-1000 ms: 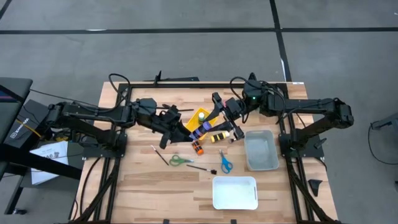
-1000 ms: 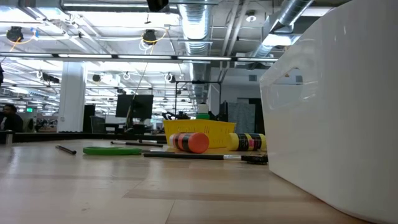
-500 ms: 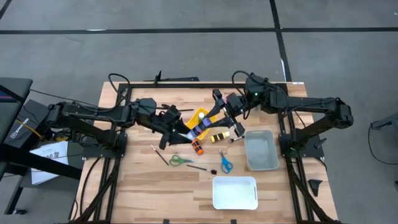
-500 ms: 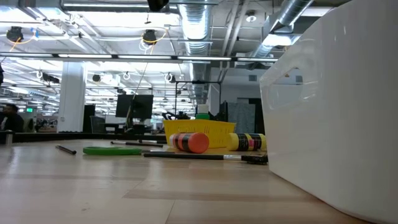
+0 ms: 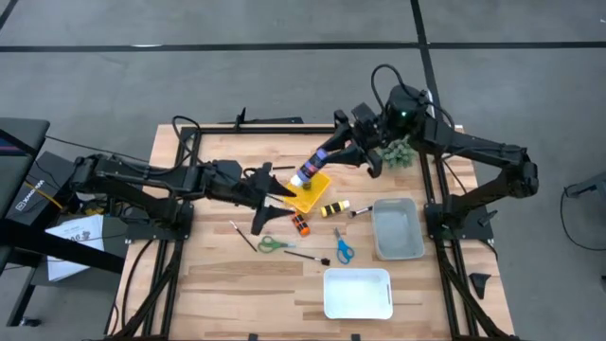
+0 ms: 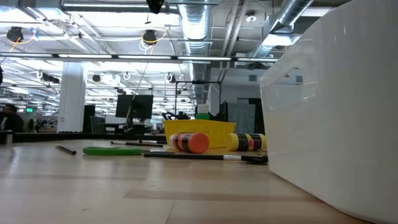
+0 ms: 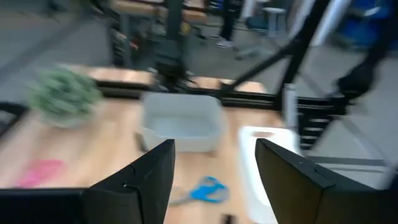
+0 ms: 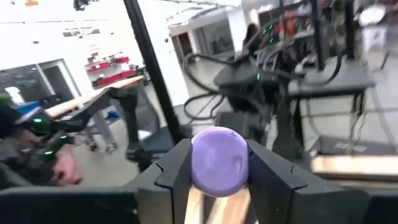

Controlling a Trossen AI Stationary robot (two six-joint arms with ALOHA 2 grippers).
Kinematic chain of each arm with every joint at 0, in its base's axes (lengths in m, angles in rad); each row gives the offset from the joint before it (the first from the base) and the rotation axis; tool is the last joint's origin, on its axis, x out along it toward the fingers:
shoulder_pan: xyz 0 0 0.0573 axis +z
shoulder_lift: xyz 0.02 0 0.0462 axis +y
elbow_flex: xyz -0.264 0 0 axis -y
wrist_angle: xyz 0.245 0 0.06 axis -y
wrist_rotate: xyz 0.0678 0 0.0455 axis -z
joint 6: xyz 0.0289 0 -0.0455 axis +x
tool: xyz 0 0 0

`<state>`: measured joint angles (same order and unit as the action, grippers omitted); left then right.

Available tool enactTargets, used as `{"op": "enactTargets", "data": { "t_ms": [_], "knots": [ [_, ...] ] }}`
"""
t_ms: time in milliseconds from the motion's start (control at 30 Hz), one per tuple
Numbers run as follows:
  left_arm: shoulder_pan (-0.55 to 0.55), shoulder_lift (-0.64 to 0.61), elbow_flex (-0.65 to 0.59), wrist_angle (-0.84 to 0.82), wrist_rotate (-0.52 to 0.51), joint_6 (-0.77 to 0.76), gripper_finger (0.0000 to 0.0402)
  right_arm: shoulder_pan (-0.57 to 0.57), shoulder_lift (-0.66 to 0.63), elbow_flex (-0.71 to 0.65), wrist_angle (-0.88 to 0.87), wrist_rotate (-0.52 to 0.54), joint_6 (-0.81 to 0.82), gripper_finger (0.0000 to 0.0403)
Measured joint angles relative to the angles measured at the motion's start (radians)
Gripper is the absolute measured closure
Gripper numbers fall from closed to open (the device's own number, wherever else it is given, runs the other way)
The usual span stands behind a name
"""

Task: Pick & Place Paint Supplies
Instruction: Put the violet paint bottle into the yellow bin

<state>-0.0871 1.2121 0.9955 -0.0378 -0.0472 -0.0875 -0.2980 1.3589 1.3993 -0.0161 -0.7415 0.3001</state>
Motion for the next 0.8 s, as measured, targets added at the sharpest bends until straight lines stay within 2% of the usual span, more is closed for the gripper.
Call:
{"op": "enactTargets", "data": {
  "t_ms": [167,367,600,700,800],
  "knots": [
    [-0.016,0.000,0.000,0.002,-0.237,0.123,0.0189,-0.005,0.002,-0.001,-0.107,-0.018,0.041,0.0276],
    [-0.053,0.000,0.000,-0.004,-0.531,0.224,0.0177,-0.006,0.004,-0.001,-0.120,0.093,0.079,0.0275],
    [-0.138,-0.001,-0.002,-0.097,-0.856,0.133,0.0172,-0.026,0.004,-0.001,-0.104,0.206,0.085,0.0272],
    [-0.165,-0.001,-0.037,0.032,-0.907,0.138,0.0171,-0.028,0.004,-0.003,-0.092,0.254,0.085,0.0269],
    [-0.171,-0.001,-0.095,0.266,-0.914,0.223,0.0171,-0.033,0.004,-0.030,-0.016,0.270,0.103,0.0271]
  ]
}}
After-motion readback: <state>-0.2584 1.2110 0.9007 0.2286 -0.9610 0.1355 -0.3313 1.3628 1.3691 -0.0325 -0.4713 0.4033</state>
